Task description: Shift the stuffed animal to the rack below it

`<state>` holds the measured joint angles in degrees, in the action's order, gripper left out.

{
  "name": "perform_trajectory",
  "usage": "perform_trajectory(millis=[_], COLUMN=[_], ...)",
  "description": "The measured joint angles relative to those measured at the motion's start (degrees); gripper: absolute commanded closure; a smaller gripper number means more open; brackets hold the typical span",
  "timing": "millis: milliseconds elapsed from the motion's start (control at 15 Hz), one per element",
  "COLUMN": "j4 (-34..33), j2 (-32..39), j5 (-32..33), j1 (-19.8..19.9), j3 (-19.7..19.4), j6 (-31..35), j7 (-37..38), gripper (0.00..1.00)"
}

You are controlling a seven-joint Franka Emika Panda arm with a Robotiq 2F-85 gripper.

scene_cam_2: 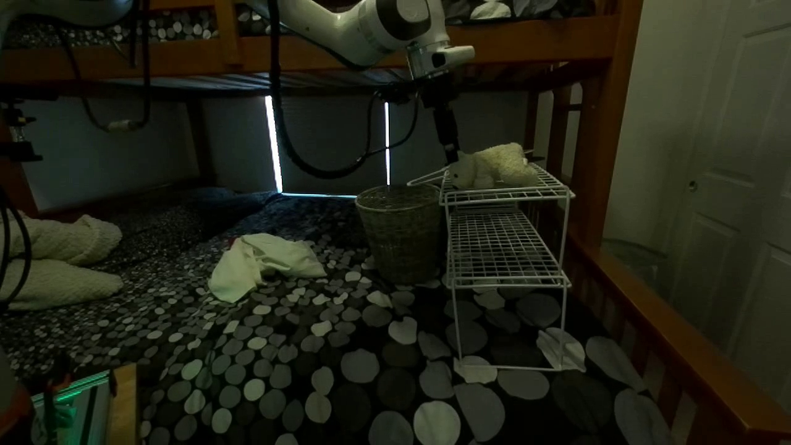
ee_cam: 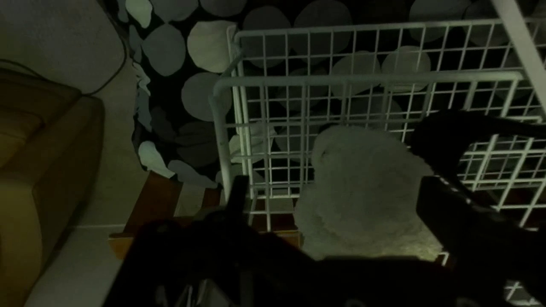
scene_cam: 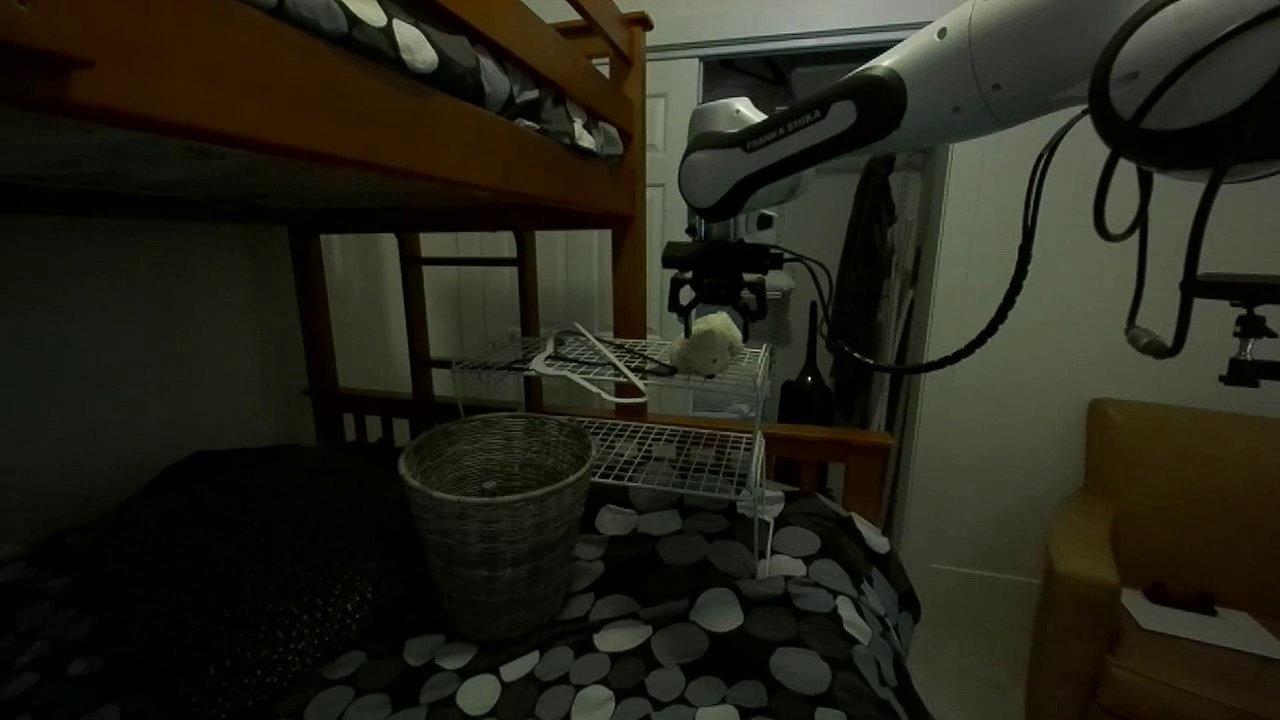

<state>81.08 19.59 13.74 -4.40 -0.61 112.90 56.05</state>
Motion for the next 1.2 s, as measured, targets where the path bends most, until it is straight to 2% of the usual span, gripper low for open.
perform_trajectory(millis=[133,200,267,867,933,1200], j4=[-0.76,-1.17,-1.61,-5.24,-5.44,-5.78], j2=[1.22,1.82,2.42,5.57,5.69,5.95], j5=[4.29,5.86,7.14,10.19,10.21,10.22], j1=[-1.46,-2.10,-2.63,-5.30,-5.40,-5.47], j3=[-0.95,-1.36,-1.71,-3.42,-3.59,-4.09], j6=[0.00,0.00,0.00,0.01,0.00,-0.05], j7=[0.06,0.11,0.21,1.28,1.30,1.41], gripper=[0.00,0.17,0.27,0.95,0.99,0.99])
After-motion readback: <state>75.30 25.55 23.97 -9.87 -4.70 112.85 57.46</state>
